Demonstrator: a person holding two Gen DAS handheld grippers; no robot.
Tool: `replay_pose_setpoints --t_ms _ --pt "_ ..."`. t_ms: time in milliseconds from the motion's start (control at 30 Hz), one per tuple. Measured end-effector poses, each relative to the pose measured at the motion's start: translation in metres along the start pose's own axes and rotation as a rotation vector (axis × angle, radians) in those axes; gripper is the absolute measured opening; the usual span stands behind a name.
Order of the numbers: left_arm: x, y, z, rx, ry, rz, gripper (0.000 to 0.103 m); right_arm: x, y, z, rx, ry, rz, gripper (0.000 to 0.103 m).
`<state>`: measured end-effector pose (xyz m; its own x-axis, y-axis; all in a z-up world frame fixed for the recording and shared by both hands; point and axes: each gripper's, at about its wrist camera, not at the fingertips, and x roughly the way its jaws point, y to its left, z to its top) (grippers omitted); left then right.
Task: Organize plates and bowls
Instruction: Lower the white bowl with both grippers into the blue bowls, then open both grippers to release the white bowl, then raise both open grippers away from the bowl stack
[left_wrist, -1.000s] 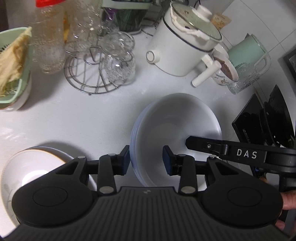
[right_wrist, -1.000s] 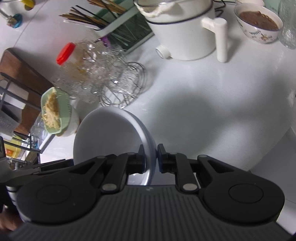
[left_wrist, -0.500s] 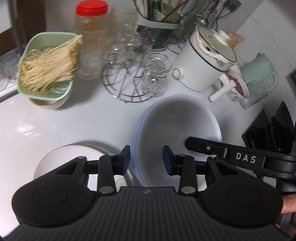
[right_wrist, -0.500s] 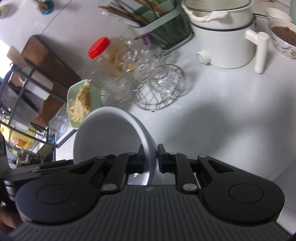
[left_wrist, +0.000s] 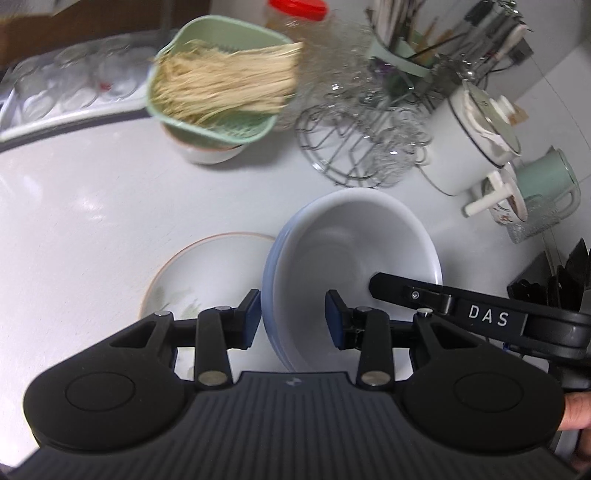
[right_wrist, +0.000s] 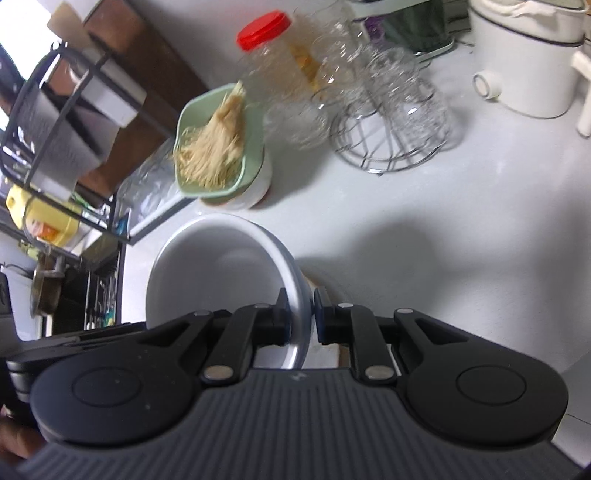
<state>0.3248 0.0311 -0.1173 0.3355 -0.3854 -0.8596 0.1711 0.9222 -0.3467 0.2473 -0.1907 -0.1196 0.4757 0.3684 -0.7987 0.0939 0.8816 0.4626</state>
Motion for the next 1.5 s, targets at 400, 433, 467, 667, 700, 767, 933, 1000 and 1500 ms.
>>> replay_pose_setpoints --t_ms 400,433,467,667,700,767,933,1000,1500 --pt "0.036 0.04 -0.006 -0.034 0.077 0.003 0.042 0.043 0.006 -0.026 0.053 0.088 -0.057 0.017" --pt "0.038 0.042 -0.007 -0.039 0.087 0.002 0.042 0.046 0.006 -0.027 0.059 0.102 -0.058 0.017" --pt "0.041 0.044 -0.008 -0.044 0.094 0.0 0.042 0.048 0.007 -0.027 0.058 0.11 -0.063 0.017" --pt "0.047 0.055 -0.005 -0.062 0.088 -0.007 0.042 0.059 0.008 -0.021 0.047 0.116 -0.085 0.02" --pt "0.046 0.055 -0.004 -0.06 0.083 0.004 0.043 0.059 0.008 -0.019 0.047 0.114 -0.09 0.02" --pt "0.045 0.058 0.0 -0.071 0.08 0.024 0.044 0.058 0.009 -0.016 0.029 0.097 -0.084 0.022" --pt "0.02 0.057 0.003 -0.06 0.018 0.08 0.047 0.043 0.017 -0.011 -0.043 0.048 -0.083 0.045" --pt "0.006 0.054 0.003 -0.07 -0.012 0.084 0.047 0.033 0.021 -0.009 -0.07 0.028 -0.073 0.045" --pt "-0.129 -0.03 -0.031 0.008 -0.295 0.118 0.052 -0.099 0.033 -0.013 -0.233 -0.25 0.037 0.045"
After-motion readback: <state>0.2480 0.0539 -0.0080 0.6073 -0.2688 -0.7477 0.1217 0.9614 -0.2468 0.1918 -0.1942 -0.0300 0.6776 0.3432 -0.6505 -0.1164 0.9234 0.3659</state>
